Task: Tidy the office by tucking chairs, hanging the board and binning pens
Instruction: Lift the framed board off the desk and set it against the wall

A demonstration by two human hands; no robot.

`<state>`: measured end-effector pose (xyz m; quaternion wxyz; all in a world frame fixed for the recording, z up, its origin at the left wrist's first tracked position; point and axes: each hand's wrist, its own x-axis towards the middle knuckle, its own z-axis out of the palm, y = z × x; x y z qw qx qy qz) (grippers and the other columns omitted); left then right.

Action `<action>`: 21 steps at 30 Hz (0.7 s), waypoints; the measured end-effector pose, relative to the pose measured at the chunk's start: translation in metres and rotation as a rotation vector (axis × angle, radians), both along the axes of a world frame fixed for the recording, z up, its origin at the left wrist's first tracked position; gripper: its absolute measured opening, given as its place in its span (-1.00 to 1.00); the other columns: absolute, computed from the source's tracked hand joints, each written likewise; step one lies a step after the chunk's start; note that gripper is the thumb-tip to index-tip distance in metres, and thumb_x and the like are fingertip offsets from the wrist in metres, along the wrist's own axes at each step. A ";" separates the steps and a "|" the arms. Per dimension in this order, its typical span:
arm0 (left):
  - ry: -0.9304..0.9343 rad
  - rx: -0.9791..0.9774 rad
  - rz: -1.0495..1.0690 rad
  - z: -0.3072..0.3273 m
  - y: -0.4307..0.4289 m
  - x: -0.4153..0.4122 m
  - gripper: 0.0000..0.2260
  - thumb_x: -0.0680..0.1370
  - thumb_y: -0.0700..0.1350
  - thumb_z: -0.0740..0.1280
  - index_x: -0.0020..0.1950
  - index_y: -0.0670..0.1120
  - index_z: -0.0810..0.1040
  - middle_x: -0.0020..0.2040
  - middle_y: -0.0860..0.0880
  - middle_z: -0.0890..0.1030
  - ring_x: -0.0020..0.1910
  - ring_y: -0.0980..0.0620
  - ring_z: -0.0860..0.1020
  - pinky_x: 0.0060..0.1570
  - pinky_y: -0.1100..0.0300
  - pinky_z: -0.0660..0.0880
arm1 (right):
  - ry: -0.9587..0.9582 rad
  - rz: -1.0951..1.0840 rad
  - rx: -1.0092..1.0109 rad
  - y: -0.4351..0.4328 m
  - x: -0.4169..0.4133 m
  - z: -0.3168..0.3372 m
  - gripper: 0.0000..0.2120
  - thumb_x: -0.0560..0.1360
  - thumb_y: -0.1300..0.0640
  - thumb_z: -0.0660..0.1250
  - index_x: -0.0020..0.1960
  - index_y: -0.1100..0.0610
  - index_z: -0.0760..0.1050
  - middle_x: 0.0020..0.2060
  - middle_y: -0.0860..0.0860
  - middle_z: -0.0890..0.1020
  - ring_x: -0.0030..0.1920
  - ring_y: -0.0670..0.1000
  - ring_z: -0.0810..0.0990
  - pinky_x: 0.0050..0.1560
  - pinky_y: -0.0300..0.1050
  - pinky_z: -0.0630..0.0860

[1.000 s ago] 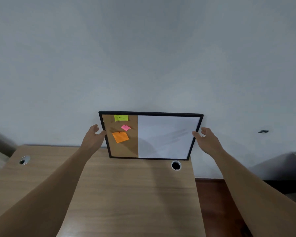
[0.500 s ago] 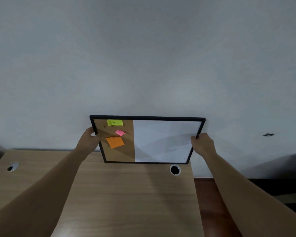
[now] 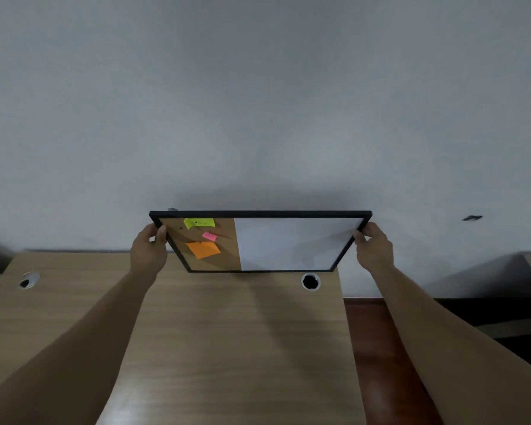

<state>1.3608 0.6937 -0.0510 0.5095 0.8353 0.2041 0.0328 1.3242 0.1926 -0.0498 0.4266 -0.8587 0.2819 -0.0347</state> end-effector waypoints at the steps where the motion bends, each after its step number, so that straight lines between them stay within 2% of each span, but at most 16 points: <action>1: -0.010 0.000 -0.004 -0.003 0.004 -0.005 -0.80 0.72 0.09 0.27 0.07 0.02 0.63 0.02 -0.01 0.68 0.13 -0.23 0.68 0.11 -0.17 0.57 | -0.009 -0.002 0.004 -0.002 -0.008 0.000 -0.78 0.72 0.07 0.29 0.28 0.16 0.56 0.22 0.06 0.68 0.13 0.15 0.61 0.04 -0.06 0.43; 3: -0.031 0.005 -0.025 -0.007 0.012 -0.015 -0.83 0.70 0.09 0.30 -0.04 0.11 0.60 -0.03 0.05 0.67 0.09 -0.23 0.70 0.08 -0.21 0.59 | -0.018 -0.010 0.002 -0.005 -0.022 0.001 -0.80 0.71 0.09 0.31 0.25 0.17 0.58 0.16 0.04 0.69 0.07 0.11 0.60 -0.10 -0.10 0.43; 6: -0.072 0.018 -0.073 -0.005 0.012 -0.027 -0.85 0.69 0.08 0.32 -0.05 0.16 0.61 -0.03 0.07 0.69 0.06 -0.20 0.72 0.05 -0.10 0.55 | -0.015 -0.056 -0.008 -0.010 -0.042 0.003 -0.84 0.71 0.15 0.30 0.21 0.18 0.60 0.12 0.03 0.68 -0.01 0.10 0.58 -0.26 -0.19 0.39; 8: -0.090 0.040 -0.101 0.004 0.005 -0.034 -0.85 0.69 0.10 0.31 0.01 0.11 0.61 -0.02 0.05 0.69 0.04 -0.17 0.71 0.14 -0.17 0.59 | -0.041 -0.097 -0.011 -0.015 -0.055 0.006 -0.84 0.71 0.13 0.30 0.20 0.17 0.60 0.12 0.03 0.69 -0.02 0.12 0.59 -0.21 -0.12 0.41; 10: -0.109 0.064 -0.120 0.017 -0.004 -0.040 -0.81 0.69 0.14 0.30 0.06 0.06 0.61 -0.04 0.01 0.69 0.02 -0.16 0.69 0.18 -0.24 0.61 | -0.060 -0.116 -0.012 -0.022 -0.070 0.011 -0.82 0.71 0.11 0.30 0.23 0.15 0.60 0.12 0.04 0.69 0.00 0.14 0.61 -0.06 -0.07 0.45; 14: -0.138 0.049 -0.178 0.035 -0.025 -0.046 -0.83 0.70 0.10 0.30 0.05 0.05 0.61 -0.04 0.00 0.68 0.05 -0.22 0.67 0.23 -0.25 0.59 | -0.079 -0.145 -0.002 -0.043 -0.098 0.023 -0.83 0.70 0.08 0.31 0.23 0.10 0.59 0.08 -0.02 0.66 0.02 0.15 0.68 0.01 0.00 0.53; 16: -0.159 0.028 -0.215 0.040 -0.037 -0.048 -0.83 0.69 0.12 0.30 0.02 0.10 0.60 -0.04 0.06 0.66 0.02 -0.20 0.66 0.22 -0.27 0.60 | -0.094 -0.176 -0.003 -0.053 -0.114 0.031 -0.84 0.70 0.05 0.31 0.22 0.06 0.59 0.09 -0.03 0.66 0.06 0.14 0.71 0.09 0.06 0.60; 21: -0.176 -0.029 -0.302 0.049 -0.085 -0.057 -0.88 0.68 0.17 0.28 -0.02 0.33 0.56 0.00 0.09 0.64 0.01 -0.11 0.63 0.23 -0.33 0.60 | -0.118 -0.302 -0.046 -0.080 -0.170 0.036 -0.85 0.69 0.02 0.29 0.18 0.03 0.59 0.06 -0.03 0.69 0.07 0.14 0.68 0.12 0.10 0.60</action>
